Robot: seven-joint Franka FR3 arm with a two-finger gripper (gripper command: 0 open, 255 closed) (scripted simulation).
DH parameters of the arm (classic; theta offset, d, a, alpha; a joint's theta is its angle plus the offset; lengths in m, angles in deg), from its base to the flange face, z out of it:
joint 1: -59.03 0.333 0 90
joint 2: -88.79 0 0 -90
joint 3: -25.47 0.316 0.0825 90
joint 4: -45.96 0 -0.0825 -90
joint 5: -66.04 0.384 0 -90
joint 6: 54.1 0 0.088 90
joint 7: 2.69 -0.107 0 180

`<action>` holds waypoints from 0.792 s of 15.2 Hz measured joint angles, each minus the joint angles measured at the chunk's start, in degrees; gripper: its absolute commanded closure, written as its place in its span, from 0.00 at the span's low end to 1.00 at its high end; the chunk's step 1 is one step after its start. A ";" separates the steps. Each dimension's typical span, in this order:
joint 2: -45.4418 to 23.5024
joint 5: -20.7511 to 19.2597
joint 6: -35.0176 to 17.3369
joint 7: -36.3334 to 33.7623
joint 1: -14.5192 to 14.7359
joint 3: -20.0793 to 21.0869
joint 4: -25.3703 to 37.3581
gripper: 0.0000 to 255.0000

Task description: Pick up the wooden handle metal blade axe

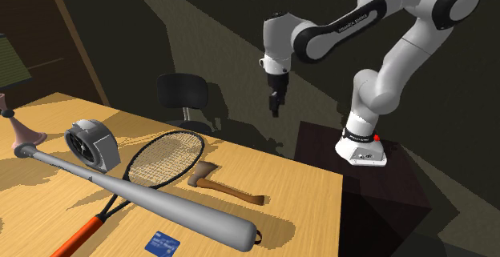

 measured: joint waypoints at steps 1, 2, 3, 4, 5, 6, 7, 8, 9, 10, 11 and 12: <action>-1.93 0.33 -1.91 -1.38 0.44 1.23 0.30 0.00; -4.48 0.25 -3.64 -2.58 0.60 2.24 1.48 0.00; -6.14 0.19 -5.05 -3.51 0.76 2.98 2.05 0.00; -7.75 0.03 -5.91 -4.57 0.95 3.76 3.12 0.00; -9.96 -0.25 -7.58 -5.84 1.15 4.71 3.92 0.00; -12.04 -0.56 -8.92 -7.31 1.45 5.71 4.97 0.00; -14.15 -1.09 -10.08 -8.66 1.63 6.54 6.21 0.00; -15.82 -1.58 -11.01 -9.96 1.89 7.29 7.21 0.00; -17.61 -2.20 -12.11 -11.20 2.09 7.95 8.12 0.00; -19.48 -2.93 -13.07 -12.59 2.36 8.63 9.23 0.00; -21.57 -3.87 -13.79 -14.07 2.63 9.26 10.80 0.00; -24.02 -5.03 -15.12 -15.49 2.85 9.75 12.01 0.00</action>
